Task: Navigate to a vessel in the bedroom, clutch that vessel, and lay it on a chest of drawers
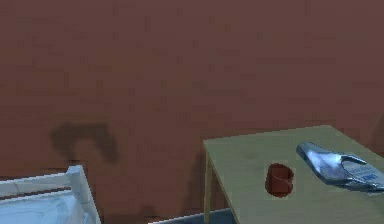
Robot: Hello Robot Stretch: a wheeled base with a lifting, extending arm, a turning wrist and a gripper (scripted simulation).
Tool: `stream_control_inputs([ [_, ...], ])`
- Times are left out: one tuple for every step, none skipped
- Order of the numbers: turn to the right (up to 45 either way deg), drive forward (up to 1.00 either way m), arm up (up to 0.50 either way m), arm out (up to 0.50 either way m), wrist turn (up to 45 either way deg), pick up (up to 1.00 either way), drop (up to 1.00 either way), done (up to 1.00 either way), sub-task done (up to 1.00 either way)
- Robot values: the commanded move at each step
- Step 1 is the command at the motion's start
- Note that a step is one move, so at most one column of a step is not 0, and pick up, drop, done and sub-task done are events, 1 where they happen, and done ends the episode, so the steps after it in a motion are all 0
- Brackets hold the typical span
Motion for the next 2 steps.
stream_control_inputs([
  [0.0,0.0,0.34,0.0,0.0,0.0,0.0,0.0,0.0],
  [0.0,0.0,0.0,0.48,0.0,0.0,0.0,0.0,0.0],
])
